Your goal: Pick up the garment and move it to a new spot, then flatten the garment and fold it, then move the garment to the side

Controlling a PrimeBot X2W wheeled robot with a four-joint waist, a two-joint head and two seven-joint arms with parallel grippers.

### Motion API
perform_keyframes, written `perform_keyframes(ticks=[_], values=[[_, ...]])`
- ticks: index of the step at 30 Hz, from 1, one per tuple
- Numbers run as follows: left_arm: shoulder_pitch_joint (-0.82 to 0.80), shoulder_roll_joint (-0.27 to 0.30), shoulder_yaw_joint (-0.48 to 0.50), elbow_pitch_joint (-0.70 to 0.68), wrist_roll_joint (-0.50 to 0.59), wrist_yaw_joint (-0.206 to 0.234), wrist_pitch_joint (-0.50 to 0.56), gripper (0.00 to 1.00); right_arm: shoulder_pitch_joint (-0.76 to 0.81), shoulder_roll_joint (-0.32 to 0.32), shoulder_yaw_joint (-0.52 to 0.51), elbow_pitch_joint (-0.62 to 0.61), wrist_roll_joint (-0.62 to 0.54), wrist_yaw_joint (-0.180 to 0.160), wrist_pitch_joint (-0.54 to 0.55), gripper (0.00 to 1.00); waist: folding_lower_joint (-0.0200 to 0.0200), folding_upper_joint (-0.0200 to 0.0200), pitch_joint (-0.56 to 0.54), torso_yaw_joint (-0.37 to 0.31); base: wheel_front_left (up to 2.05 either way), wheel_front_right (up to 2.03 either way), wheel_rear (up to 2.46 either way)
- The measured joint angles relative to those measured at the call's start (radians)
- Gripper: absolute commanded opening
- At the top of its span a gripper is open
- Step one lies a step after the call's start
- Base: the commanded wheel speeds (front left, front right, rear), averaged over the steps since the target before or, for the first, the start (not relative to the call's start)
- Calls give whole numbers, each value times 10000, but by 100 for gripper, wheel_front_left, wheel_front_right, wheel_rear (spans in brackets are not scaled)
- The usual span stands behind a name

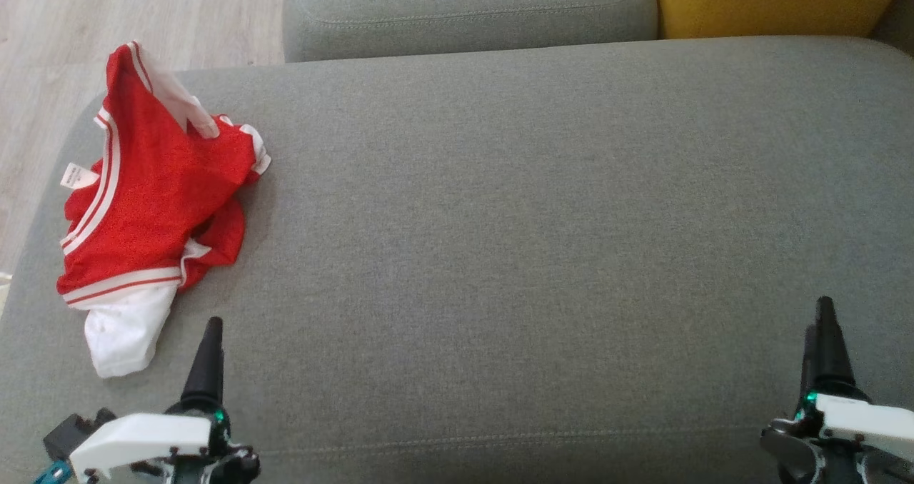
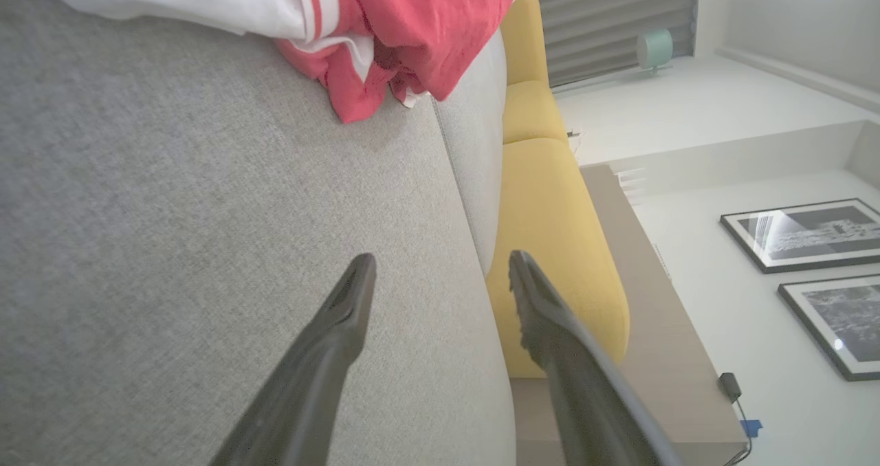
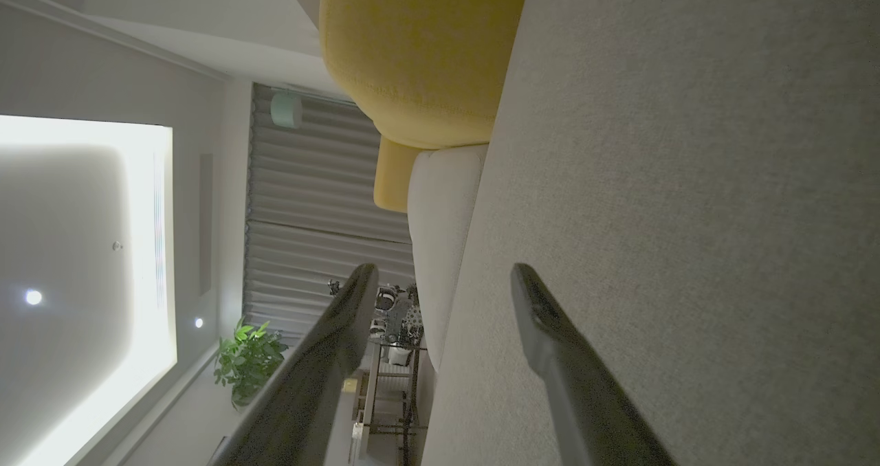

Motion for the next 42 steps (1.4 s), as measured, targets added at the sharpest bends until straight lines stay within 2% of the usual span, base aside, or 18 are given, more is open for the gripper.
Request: perform_keyframes(ticks=[21, 42], values=[[0, 10, -840, -700, 2755, 372, -535, 100, 0, -2, 830, -389, -2911, 0, -575, 100, 0, 0, -45, 58, 0, 0, 0], [-2, 33, -1515, -1442, 5756, 970, -1154, 100, -1, -13, 1496, -560, -5519, 0, -1185, 100, 0, 0, -66, 124, 0, 0, 0]])
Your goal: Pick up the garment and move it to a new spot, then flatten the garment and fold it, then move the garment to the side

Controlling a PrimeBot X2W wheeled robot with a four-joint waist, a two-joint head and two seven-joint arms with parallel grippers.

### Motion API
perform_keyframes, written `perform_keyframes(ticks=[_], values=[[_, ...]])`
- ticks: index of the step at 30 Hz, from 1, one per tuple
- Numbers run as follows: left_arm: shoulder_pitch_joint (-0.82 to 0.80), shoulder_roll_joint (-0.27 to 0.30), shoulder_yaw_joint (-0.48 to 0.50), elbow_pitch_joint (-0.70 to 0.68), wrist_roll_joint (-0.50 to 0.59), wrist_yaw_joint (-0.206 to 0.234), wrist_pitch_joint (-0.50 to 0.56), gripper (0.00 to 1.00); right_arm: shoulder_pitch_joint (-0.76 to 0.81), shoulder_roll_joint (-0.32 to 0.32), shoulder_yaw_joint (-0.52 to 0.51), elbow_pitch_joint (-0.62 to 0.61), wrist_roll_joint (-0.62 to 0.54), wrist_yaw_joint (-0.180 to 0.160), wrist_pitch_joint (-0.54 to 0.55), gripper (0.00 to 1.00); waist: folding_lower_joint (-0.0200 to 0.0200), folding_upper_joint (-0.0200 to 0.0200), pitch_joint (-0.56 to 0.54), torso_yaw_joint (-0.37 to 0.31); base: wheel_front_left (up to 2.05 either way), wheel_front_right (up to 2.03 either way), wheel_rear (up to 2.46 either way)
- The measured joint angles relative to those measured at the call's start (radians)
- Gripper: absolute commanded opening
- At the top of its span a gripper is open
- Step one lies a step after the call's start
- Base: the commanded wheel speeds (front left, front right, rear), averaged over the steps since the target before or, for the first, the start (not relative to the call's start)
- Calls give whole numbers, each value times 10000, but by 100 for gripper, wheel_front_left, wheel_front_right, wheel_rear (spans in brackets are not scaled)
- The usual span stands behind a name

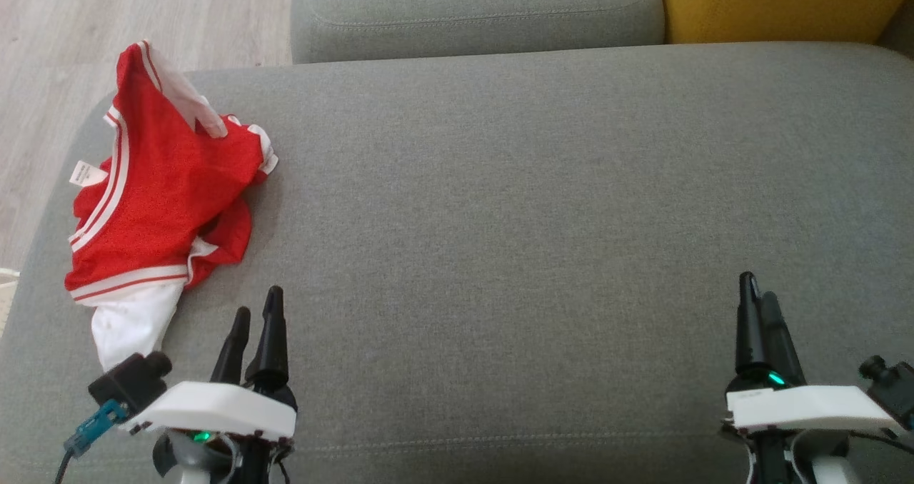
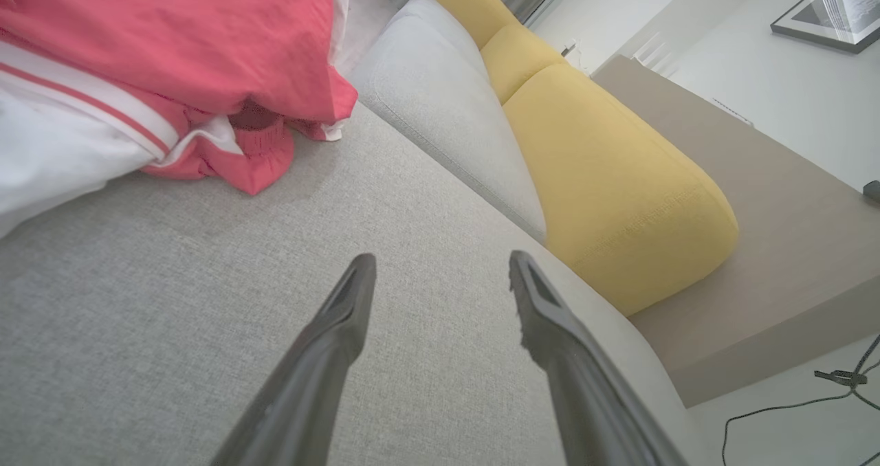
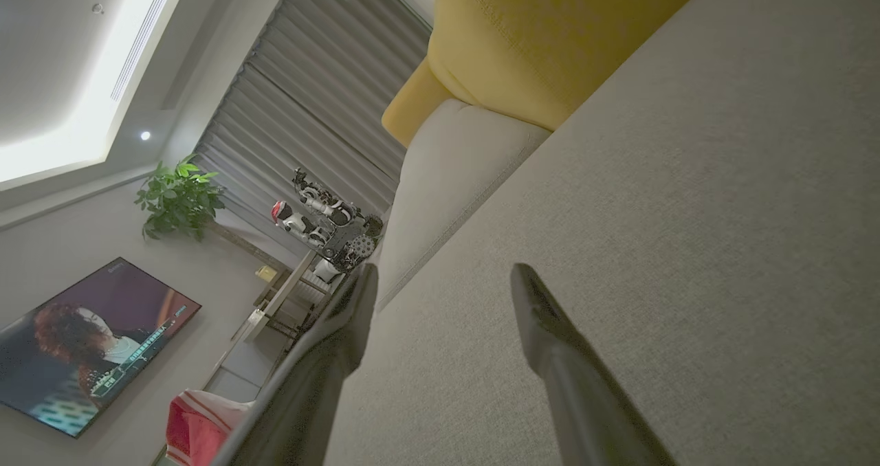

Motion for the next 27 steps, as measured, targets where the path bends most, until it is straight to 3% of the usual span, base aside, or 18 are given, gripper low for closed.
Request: perform_keyframes(ticks=[27], values=[[2, 42, -623, -711, 3058, 499, -780, 100, 0, -17, 698, -270, -3166, 2, -750, 100, 0, 0, -123, 49, 0, 0, 0]])
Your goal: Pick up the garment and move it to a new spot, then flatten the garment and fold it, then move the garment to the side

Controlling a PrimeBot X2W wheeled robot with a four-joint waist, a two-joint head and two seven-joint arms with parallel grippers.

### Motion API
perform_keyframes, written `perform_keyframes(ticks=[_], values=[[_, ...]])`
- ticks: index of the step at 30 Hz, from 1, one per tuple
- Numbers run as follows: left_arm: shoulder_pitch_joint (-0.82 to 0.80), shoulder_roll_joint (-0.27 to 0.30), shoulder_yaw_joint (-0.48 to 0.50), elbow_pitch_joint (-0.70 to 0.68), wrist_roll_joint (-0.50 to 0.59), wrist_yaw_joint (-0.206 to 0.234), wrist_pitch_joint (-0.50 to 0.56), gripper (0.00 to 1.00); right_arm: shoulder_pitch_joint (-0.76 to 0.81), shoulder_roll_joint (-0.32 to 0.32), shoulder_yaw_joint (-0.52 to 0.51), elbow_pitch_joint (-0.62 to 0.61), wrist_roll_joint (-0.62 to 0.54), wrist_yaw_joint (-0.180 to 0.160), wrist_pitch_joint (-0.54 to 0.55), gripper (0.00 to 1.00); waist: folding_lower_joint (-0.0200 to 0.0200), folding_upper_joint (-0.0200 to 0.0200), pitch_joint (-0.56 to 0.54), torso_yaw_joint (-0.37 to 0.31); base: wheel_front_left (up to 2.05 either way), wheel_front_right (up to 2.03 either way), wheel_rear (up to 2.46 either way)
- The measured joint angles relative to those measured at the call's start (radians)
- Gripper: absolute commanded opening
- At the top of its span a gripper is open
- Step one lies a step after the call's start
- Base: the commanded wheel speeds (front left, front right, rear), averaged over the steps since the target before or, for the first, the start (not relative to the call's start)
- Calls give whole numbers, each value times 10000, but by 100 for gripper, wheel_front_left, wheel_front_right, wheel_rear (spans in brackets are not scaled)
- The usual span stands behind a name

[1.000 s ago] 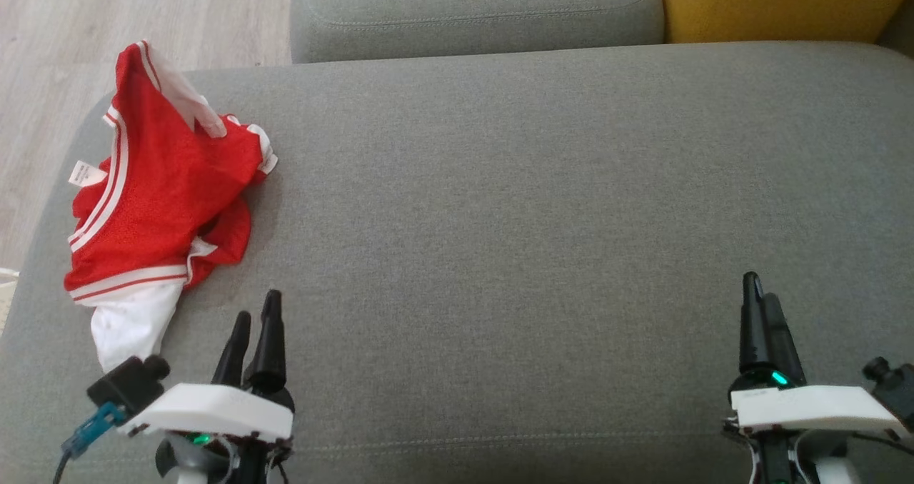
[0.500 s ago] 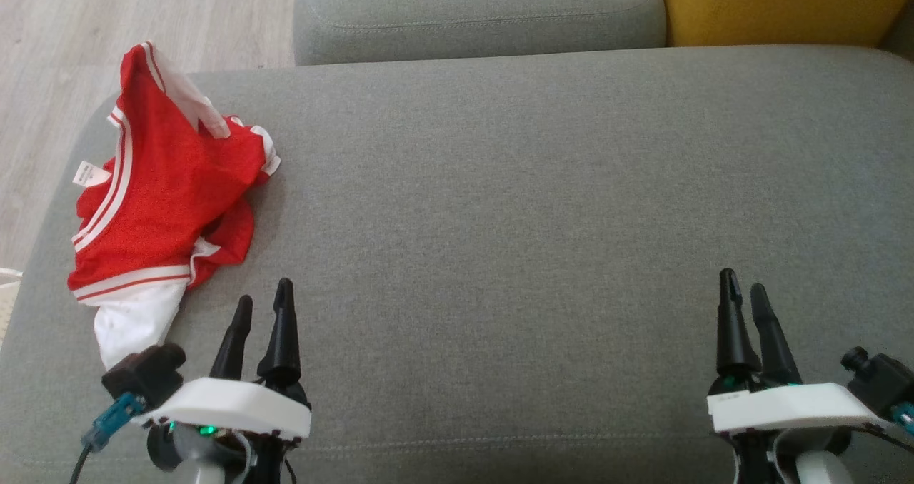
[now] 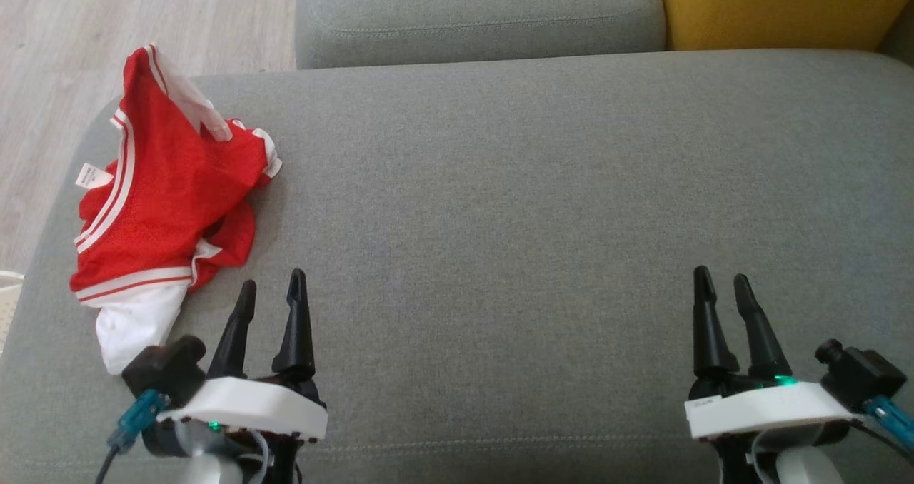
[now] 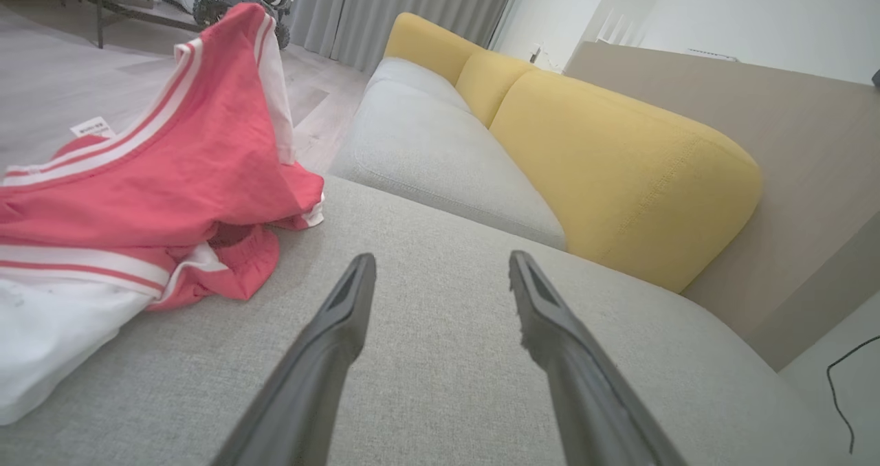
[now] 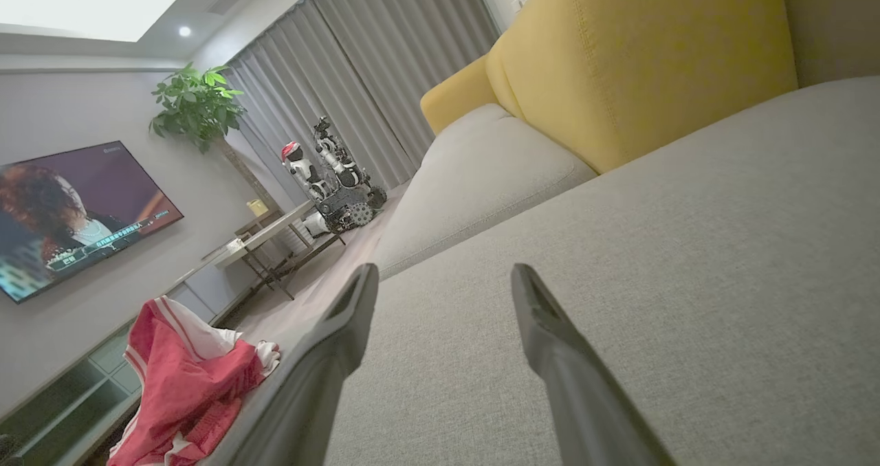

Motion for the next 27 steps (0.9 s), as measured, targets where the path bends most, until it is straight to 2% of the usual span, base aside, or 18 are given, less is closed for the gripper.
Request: perform_keyframes(ticks=[27], values=[[2, 77, -681, -617, 3373, 571, -786, 100, 0, -42, 800, -360, -3235, 2, -754, 100, 0, 0, -41, 20, 0, 0, 0]])
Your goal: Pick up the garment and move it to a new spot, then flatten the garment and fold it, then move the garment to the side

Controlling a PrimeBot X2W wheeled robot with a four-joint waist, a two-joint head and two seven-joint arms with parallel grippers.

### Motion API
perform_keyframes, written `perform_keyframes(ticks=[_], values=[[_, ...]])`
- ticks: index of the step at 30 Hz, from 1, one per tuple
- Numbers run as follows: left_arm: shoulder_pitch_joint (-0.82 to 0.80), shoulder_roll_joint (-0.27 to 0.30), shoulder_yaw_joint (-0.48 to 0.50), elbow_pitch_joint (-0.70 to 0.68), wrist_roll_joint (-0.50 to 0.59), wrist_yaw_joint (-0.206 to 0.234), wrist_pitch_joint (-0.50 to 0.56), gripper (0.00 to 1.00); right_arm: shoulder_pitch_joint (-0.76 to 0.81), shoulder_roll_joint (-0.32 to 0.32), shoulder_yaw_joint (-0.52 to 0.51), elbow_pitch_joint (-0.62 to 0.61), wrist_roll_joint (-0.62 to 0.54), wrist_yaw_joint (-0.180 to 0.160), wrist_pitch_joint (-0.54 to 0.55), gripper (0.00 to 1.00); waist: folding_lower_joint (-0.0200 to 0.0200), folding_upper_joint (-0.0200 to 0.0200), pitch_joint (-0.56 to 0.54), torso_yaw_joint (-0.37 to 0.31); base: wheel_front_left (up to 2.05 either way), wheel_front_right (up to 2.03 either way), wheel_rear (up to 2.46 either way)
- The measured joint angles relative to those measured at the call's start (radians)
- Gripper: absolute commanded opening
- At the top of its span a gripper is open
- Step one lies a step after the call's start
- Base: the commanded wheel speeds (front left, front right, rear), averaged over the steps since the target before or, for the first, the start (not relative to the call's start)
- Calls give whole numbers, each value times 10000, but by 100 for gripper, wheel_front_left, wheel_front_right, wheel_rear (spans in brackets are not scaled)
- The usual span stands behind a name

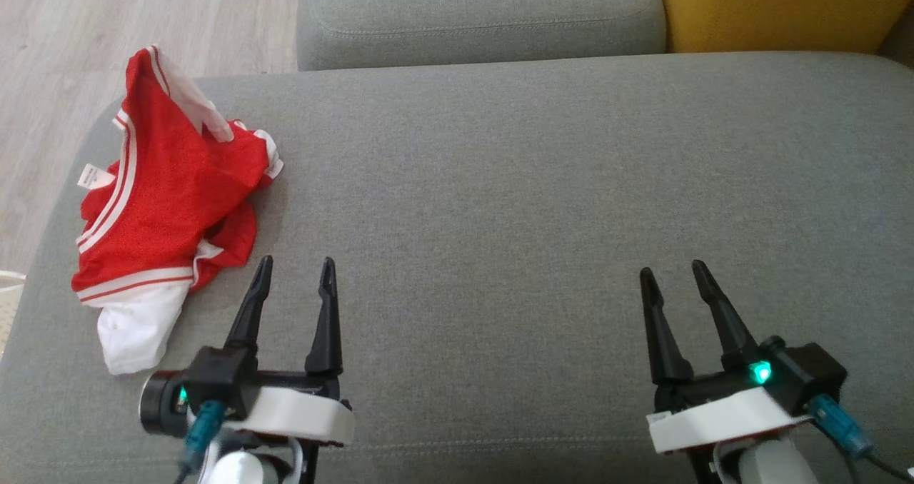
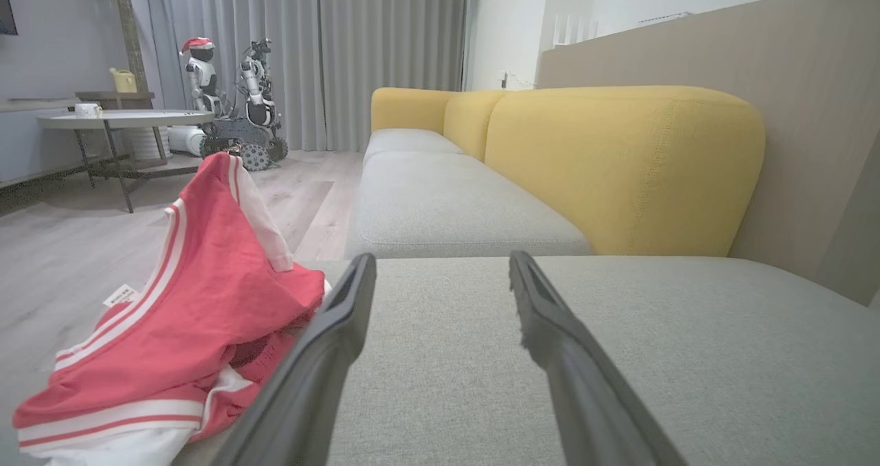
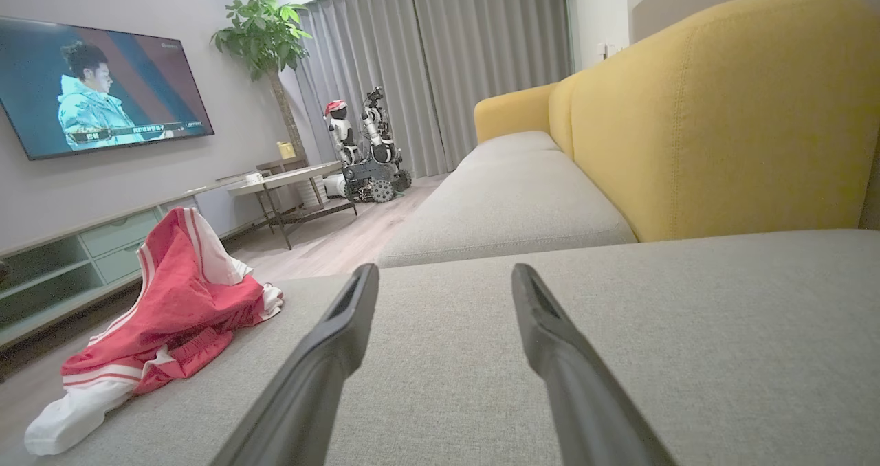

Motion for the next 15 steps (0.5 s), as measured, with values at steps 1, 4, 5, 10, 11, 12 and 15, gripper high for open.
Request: perform_keyframes(ticks=[1, 4, 5, 10, 11, 12, 15], values=[[0, 8, -23, -27, 136, 36, -2, 100, 0, -2, 17, -8, -144, 0, -29, 100, 0, 0, 2, 2, 0, 0, 0], [0, 12, -123, -75, 491, 86, -96, 100, -1, -6, 94, -25, -512, 0, -148, 100, 0, 0, 9, -1, 0, 0, 0], [0, 13, -161, -117, 598, 98, -100, 100, -1, -8, 121, -35, -606, 0, -174, 100, 0, 0, 14, -2, 0, 0, 0], [0, 15, -217, -153, 656, 161, -100, 100, -5, -12, 113, -36, -656, 0, -174, 100, 0, 0, 29, -14, 0, 0, 0], [0, 15, -217, -153, 656, 161, -100, 100, -5, -12, 111, -35, -656, 0, -174, 100, 0, 0, 31, -16, 0, 0, 0], [0, 15, -217, -153, 656, 161, -100, 100, -5, -12, 111, -35, -654, 0, -174, 100, 0, 0, 33, -18, 0, 0, 0], [0, 15, -217, -151, 656, 159, -100, 100, -6, -12, 104, -35, -654, 0, -174, 100, 0, 0, 39, -26, 0, 0, 0]])
